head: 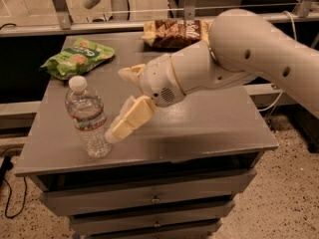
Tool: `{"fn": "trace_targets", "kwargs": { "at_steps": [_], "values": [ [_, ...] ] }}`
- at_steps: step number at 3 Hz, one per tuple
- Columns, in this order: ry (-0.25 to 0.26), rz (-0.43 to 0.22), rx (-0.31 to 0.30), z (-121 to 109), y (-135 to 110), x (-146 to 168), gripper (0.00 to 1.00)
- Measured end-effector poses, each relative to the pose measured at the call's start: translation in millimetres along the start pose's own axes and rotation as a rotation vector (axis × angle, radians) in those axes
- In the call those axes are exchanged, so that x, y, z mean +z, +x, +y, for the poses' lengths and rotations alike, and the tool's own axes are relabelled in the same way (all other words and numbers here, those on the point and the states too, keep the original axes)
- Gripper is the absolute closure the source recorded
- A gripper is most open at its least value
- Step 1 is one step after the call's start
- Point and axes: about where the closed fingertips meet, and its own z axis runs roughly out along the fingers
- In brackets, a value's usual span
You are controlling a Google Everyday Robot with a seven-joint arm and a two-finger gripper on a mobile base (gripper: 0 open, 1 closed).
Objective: Move water bottle near green rice chip bag
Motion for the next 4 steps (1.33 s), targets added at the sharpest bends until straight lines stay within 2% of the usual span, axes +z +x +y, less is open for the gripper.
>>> {"fn": "trace_targets", "kwargs": {
  "at_steps": [1, 2, 3, 4],
  "values": [
    [-0.047, -0.155, 0.037, 14.9, -17.3, 29.5, 0.0],
    [-0.062, -0.209, 0.053, 21.3, -21.8, 40.3, 0.0],
    [-0.069, -0.255, 0.072, 26.4, -25.1, 51.4, 0.07],
    [-0.048, -0.301, 0.094, 26.9, -28.3, 59.3, 0.29]
  ]
}}
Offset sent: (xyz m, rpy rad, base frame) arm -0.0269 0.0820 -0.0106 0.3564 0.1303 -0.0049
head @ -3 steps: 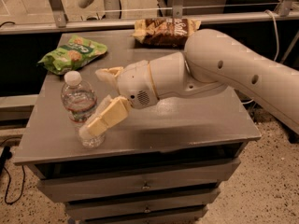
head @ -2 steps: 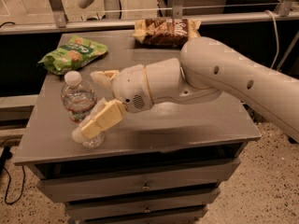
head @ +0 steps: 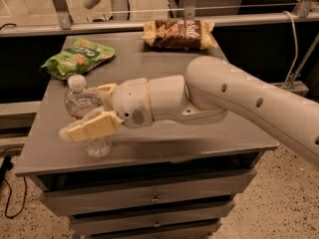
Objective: Move water bottle near green rice chip bag
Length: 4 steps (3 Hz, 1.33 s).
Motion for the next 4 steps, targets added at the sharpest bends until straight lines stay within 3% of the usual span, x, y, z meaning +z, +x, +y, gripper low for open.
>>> {"fn": "trace_targets", "kwargs": {
  "at_steps": [2, 3, 4],
  "values": [
    [0.125, -0.051, -0.03, -25.0, -15.0, -36.1, 0.77],
    [0.213, -0.022, -0.097, -50.4, -31.0, -78.8, 0.98],
    [0.235, -0.017, -0.112, -57.0, -35.4, -88.4, 1.0]
  ]
}}
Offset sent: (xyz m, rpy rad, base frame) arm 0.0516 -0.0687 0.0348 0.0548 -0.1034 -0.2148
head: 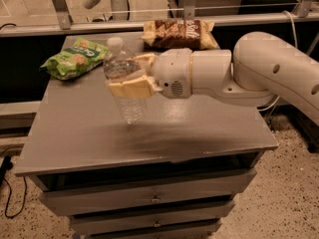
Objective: Move water bottle near green rice chip bag
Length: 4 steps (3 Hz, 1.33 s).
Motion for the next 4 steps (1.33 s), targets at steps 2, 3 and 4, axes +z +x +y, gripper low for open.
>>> {"fn": "trace_targets", "kwargs": {
  "at_steps": [2, 3, 4],
  "values": [
    [0.02, -0.013, 0.003, -7.8, 0.4, 0.5, 1.0],
    [0.062, -0.036, -0.03, -47.5, 3.2, 4.3, 1.0],
    [0.081, -0.069, -0.069, -98.2, 0.6, 20.4, 1.0]
  ]
}}
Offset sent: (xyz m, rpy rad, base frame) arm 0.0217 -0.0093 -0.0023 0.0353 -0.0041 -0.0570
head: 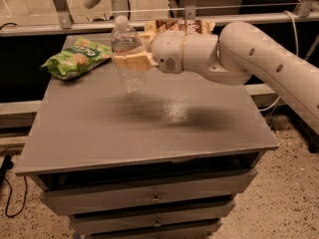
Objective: Move water bottle near green rice chip bag
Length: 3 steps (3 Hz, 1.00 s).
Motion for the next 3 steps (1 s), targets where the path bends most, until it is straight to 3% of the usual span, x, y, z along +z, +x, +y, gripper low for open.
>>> {"fn": "trace_targets", "kwargs": {
  "at_steps": [2, 3],
  "values": [
    [-0.004, -0.07, -0.036, -84.7, 0.0, 72.5, 1.0],
    [-0.01, -0.087, -0.007, -111.0, 8.5, 110.2, 1.0]
  ]
}}
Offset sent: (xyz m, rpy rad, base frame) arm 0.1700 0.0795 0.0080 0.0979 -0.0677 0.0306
